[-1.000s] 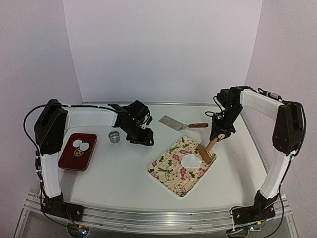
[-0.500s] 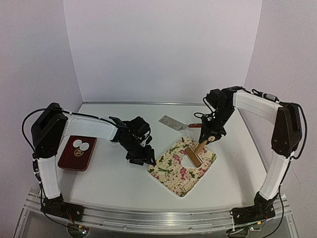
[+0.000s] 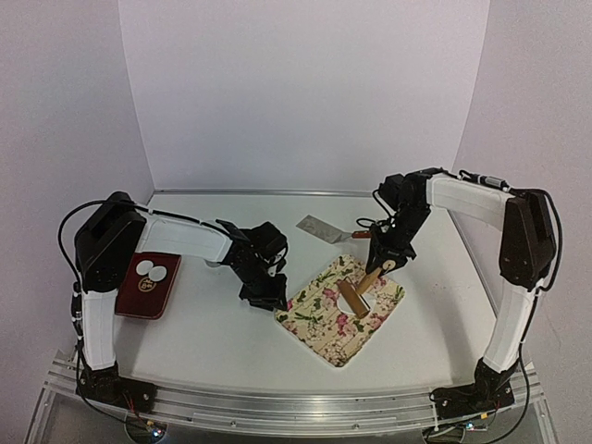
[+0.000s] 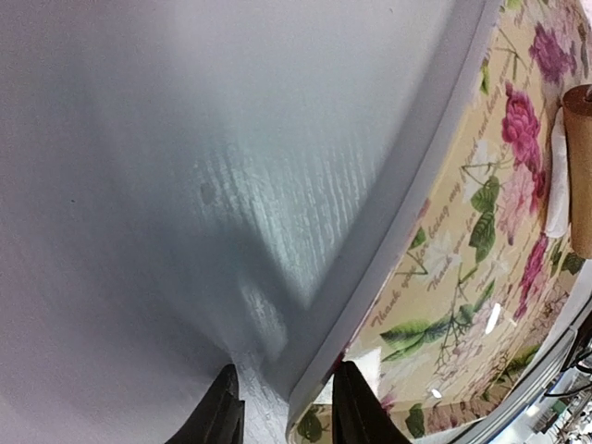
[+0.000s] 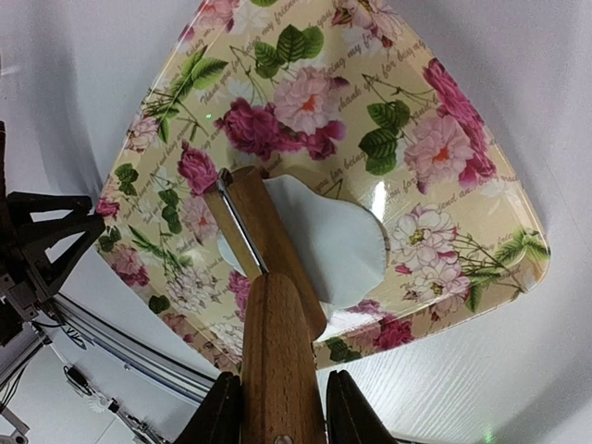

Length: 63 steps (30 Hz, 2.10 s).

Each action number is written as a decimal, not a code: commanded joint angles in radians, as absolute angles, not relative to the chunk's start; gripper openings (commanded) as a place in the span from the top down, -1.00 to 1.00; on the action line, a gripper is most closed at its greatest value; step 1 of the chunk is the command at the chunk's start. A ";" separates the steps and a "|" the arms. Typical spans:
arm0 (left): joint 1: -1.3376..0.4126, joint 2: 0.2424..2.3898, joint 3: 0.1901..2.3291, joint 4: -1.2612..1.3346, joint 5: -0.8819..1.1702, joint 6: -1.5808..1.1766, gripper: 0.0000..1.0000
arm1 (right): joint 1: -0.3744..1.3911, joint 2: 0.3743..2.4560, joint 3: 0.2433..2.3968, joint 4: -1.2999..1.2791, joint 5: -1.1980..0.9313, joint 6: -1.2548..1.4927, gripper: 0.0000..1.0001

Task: Roll out the dumpling wrappers from the dough

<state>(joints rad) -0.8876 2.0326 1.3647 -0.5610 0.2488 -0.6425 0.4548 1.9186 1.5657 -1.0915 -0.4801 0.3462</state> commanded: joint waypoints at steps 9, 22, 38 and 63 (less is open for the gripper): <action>-0.919 2.086 1.368 -0.600 0.234 -0.527 0.79 | 0.480 1.961 1.381 -1.045 -0.337 0.378 1.00; -0.931 2.096 1.384 -0.619 0.210 -0.470 1.00 | 0.540 2.029 1.328 -0.992 -0.265 0.448 1.00; -0.933 2.086 1.378 -0.600 0.215 -0.480 1.00 | 0.587 2.130 1.369 -0.985 -0.233 0.494 1.00; -0.933 2.104 1.400 -0.589 0.230 -0.505 1.00 | 0.657 2.246 1.483 -1.028 -0.155 0.498 1.00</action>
